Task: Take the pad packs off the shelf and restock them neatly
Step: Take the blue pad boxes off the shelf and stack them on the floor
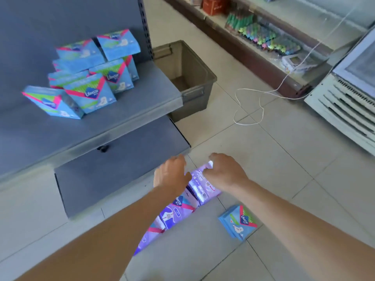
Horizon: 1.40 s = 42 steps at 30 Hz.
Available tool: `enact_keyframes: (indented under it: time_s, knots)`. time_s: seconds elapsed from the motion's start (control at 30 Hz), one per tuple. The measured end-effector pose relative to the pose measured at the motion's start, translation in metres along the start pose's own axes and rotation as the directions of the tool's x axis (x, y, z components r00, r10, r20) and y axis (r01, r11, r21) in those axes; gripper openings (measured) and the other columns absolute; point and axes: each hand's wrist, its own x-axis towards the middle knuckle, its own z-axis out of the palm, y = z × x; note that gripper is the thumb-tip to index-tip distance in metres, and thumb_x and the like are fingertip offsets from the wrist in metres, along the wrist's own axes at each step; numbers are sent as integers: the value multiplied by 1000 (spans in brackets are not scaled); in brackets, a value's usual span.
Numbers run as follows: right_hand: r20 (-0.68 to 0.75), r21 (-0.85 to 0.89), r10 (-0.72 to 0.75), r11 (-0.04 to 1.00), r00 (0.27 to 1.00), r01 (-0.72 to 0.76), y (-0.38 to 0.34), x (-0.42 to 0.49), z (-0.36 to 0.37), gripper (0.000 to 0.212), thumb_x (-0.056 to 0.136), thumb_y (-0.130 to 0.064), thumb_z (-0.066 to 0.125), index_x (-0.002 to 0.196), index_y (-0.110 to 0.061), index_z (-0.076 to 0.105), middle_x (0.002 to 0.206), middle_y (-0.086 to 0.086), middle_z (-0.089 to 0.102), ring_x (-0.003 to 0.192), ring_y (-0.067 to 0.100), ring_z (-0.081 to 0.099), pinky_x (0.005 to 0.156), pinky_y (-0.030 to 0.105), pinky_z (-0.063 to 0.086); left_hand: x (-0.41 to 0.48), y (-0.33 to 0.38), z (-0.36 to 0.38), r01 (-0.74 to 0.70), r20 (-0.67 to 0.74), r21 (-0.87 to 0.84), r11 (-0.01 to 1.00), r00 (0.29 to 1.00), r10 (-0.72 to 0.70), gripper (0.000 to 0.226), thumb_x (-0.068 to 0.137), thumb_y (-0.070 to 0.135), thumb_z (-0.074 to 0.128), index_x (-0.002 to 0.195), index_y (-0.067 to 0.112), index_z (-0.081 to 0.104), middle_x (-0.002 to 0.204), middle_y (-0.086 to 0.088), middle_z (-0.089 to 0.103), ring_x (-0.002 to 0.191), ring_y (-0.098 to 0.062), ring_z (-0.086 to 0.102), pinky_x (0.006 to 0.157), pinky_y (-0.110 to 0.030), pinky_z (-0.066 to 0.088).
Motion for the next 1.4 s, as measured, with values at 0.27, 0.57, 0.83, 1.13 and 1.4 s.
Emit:
enact_keyframes:
  time_s: [0.27,0.57,0.83,1.13,1.4]
  knots:
    - [-49,-77,-191,979,980,187,-164,29,16,42,87,-22,54,126,-8,52,123,9,59,118,28,54,95,36,47,7,-133,-109,152,-168,-76,985,972,-163,30,90,30,55,118,20,52,120,0,61,110,-29,58,86,-36,45]
    - [-39,-215,-245,949,969,231,-282,72,42,43,89,-22,56,130,-10,47,135,7,52,125,29,49,95,36,44,27,-271,-188,285,-241,-61,956,926,-292,31,88,26,56,116,18,49,118,1,60,105,-31,59,82,-37,46]
    - [-107,-217,-280,943,954,252,-307,131,46,50,88,-18,61,132,-8,41,134,9,50,122,30,50,87,35,45,85,-299,-208,287,-288,-32,957,915,-284,40,86,25,61,121,14,44,119,-5,54,105,-32,56,76,-40,45]
    - [-208,-112,-414,910,886,399,-324,192,38,78,83,-11,71,145,-10,23,139,12,38,121,31,52,91,37,46,146,-313,-221,329,-449,-84,941,830,-330,61,69,-2,65,125,7,41,130,-13,31,116,-32,37,82,-34,44]
    - [-286,-98,-457,888,843,448,-331,223,50,81,81,-9,74,147,-16,26,142,8,37,121,30,52,92,37,46,172,-343,-209,296,-370,-124,947,872,-321,72,69,-15,55,134,11,38,143,-9,26,129,-32,29,100,-39,40]
